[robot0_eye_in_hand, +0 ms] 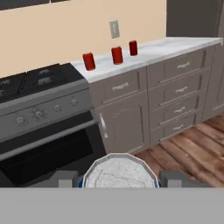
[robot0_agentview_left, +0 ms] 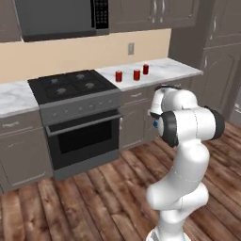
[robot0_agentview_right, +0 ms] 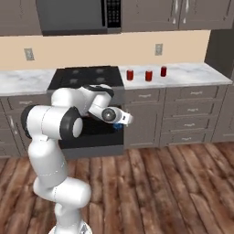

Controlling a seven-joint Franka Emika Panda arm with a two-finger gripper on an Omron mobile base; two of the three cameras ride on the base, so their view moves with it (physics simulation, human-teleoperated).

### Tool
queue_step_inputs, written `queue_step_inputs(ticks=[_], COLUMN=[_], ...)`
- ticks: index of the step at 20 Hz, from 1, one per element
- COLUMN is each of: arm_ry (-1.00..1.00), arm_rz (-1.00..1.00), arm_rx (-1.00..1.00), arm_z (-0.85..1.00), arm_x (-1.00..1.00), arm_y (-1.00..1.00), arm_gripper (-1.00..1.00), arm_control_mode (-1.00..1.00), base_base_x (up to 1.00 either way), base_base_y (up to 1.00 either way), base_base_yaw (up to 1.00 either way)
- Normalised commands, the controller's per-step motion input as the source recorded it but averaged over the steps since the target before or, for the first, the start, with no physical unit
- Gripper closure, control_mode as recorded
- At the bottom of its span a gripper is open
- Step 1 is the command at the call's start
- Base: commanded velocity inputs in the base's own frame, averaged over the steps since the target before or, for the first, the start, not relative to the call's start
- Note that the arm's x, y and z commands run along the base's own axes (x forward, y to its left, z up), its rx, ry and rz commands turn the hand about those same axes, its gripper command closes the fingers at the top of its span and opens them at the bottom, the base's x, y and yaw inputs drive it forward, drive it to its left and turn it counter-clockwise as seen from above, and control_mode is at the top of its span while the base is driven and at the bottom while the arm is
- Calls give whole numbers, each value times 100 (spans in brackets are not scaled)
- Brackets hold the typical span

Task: Four empty soda cans are scattered around the kitchen. Gather all the cans and cluster them next to the stove for recycling.

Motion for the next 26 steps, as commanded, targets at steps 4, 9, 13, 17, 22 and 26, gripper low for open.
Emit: queue_step_inputs(ticks=[4,9,13,17,22,26], arm_ry=[0,0,0,0,0,0], arm_rz=[0,0,0,0,0,0], arm_rx=[0,0,0,0,0,0], arm_z=[0,0,0,0,0,0], arm_x=[0,0,0,0,0,0], arm_y=[0,0,0,0,0,0], arm_gripper=[100,100,100,100,100,100], arm_control_mode=[100,100,100,100,100,100], base_base_x=[56,62,61,61,64,62], base_base_y=[-34,-50,-48,-39,-38,-31], base_base_yaw=[24,21,18,18,17,16])
